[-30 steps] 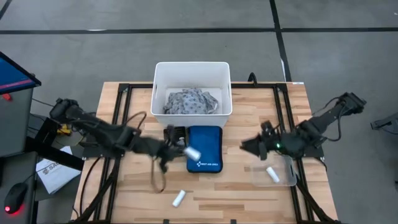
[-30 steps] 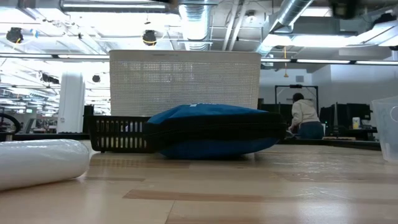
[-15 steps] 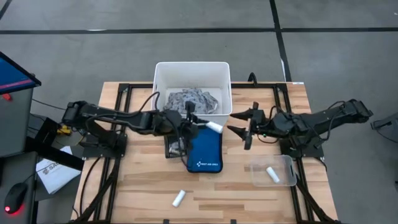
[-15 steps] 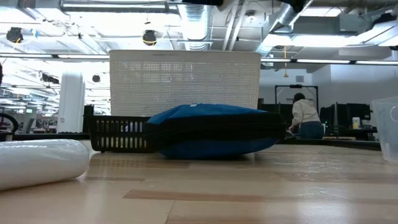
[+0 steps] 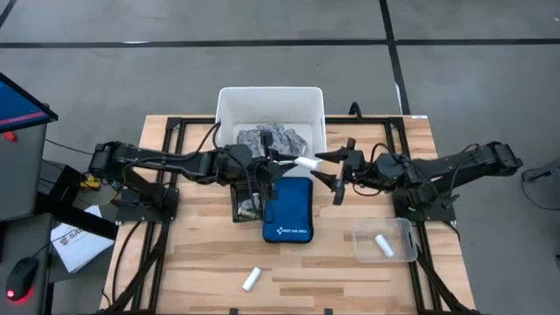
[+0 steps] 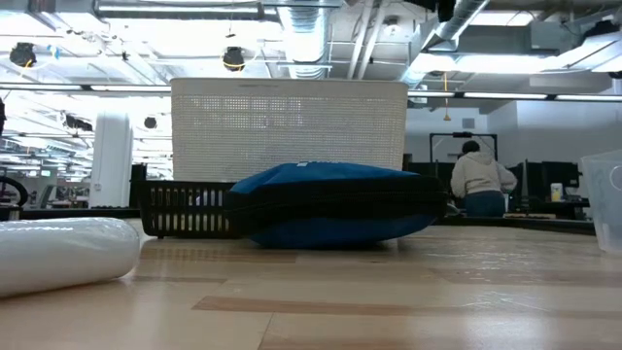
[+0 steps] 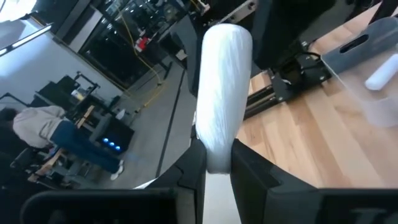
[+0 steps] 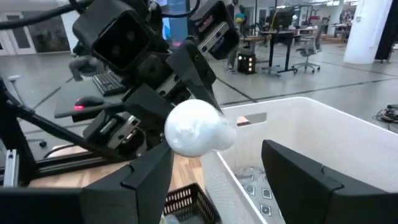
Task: Pick & place medical supplies in basket/bin
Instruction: Put the left white rolled gauze into the transparent bin
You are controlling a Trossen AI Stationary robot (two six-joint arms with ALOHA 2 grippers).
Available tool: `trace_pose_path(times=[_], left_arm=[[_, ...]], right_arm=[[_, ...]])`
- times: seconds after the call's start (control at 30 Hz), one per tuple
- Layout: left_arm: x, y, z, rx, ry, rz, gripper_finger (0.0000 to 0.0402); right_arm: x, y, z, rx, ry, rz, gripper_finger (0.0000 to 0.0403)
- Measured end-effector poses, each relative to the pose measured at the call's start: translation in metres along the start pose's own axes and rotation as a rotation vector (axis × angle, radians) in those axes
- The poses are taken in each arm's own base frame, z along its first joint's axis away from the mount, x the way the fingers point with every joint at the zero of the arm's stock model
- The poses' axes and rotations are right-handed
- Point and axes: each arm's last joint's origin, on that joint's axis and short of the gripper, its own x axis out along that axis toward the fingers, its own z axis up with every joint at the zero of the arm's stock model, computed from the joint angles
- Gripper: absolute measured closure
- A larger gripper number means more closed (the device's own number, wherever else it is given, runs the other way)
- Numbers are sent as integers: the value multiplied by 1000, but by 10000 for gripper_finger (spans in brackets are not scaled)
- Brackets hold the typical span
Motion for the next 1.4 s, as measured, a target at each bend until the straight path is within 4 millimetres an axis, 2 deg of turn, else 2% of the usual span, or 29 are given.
trace_pose_path(times=[0.2,0.37,0.5,0.7,0.9,1.17,1.23,1.4], left_arm=[[0,0,0,0,2,-1,350],[0,0,0,-4,-6,-4,350],[0,0,0,-6,-8,-2,349],[0,0,0,-4,1,-1,347],[0,0,1,-7,-5,9,347],[-4,5,3,-14,-1,48,333],[-11,10,3,-13,30,87,323],[-36,27,18,-52,-62,121,304]], right_arm=[[8,-4,1,-6,-33,3,163],[16,1,10,-42,-20,14,174],[29,7,16,-93,10,14,207],[38,12,21,-119,56,11,283],[33,10,24,-122,66,15,339],[25,7,30,-101,59,4,346],[21,4,31,-107,69,-26,346],[9,-3,28,-103,149,-76,346]])
